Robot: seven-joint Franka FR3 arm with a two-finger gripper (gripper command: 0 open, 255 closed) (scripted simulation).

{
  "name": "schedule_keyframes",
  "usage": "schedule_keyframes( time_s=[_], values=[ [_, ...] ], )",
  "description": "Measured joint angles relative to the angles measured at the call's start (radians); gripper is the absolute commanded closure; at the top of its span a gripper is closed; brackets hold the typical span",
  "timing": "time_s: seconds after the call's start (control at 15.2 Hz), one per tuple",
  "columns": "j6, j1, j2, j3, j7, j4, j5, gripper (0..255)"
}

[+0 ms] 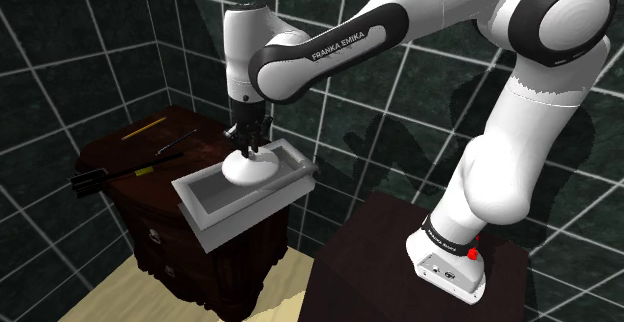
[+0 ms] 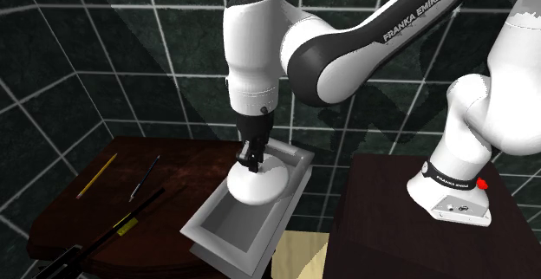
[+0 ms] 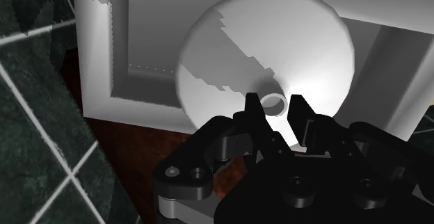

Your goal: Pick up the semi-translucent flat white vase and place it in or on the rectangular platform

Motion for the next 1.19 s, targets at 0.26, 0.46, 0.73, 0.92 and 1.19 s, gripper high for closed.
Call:
schedule_keyframes(
  time_s=[0.26,0.46,0.73,0.92,1.19],
  values=[
    [0.003,0.001,-0.002,0.0,0.001,-0.003,0.0,0],
    [0.0,0.002,0.002,0.002,0.001,-0.007,0.002,0],
    [-0.012,0.001,-0.004,0.001,-0.003,-0.001,0.005,0],
    [-0.084,0.002,-0.037,0.004,-0.01,0.04,0.018,0],
    [-0.115,0.001,-0.043,0.004,-0.013,0.065,0.02,0]
  ],
)
